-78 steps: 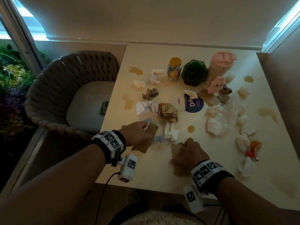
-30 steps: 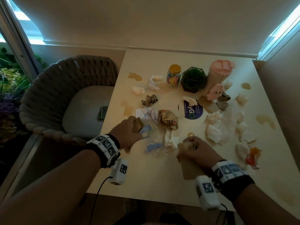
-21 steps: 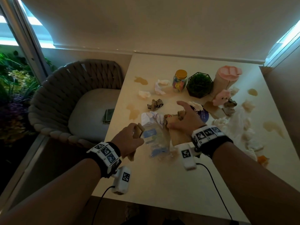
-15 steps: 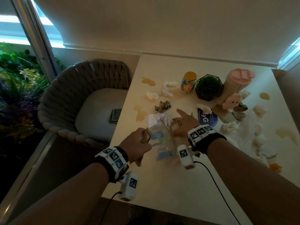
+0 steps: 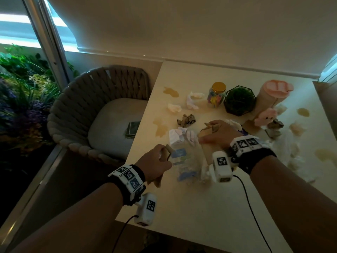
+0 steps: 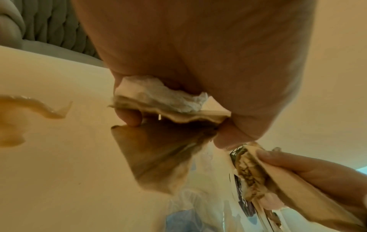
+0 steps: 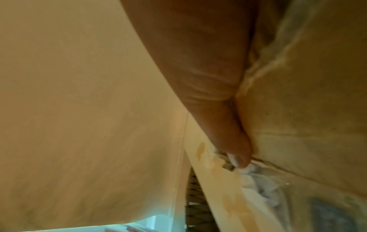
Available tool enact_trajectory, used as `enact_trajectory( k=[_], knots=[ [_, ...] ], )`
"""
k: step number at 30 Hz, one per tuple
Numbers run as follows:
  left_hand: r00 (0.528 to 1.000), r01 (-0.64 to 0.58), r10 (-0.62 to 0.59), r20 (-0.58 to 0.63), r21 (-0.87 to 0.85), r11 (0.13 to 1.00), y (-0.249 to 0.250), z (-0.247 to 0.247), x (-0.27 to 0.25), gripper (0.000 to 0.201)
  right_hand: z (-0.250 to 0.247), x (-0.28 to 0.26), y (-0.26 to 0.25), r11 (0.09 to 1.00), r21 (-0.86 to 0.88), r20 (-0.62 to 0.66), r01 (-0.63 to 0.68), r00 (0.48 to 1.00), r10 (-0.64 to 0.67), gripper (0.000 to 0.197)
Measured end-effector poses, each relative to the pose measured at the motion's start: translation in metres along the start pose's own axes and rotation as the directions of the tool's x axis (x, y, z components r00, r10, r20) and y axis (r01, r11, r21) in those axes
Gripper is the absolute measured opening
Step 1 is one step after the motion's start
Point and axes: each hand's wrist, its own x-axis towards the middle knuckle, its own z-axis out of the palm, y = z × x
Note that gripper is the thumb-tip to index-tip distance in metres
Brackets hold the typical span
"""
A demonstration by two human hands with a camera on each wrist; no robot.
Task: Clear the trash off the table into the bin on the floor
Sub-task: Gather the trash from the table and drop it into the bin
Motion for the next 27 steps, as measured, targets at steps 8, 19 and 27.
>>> enact_trajectory(
  k=[8, 19, 27],
  knots=[
    [0.992, 0.081, -0.095, -0.085, -0.158, 0.984, -0.014, -0.016, -0.03, 0.047, 0.008, -0.047, -0.038, 0.942, 0.262, 0.221, 0.211, 0.937, -0.271, 0.047],
    [0.843, 0.218, -0.493, -0.216, -0.701, 0.679, -0.201, -0.098, -0.18, 0.037, 0.248, -0.087, -0.161, 0.947, 0.244, 0.546, 0.207, 0.778, -0.311, 0.08],
    [0.741, 0.295, -0.66, -0.122, -0.824, 0.483, -0.418, -0.106, -0.189, 0.022, 0.492, -0.086, -0.21, 0.99, 0.134, 0.618, 0.052, 0.776, -0.124, 0.073]
  ],
)
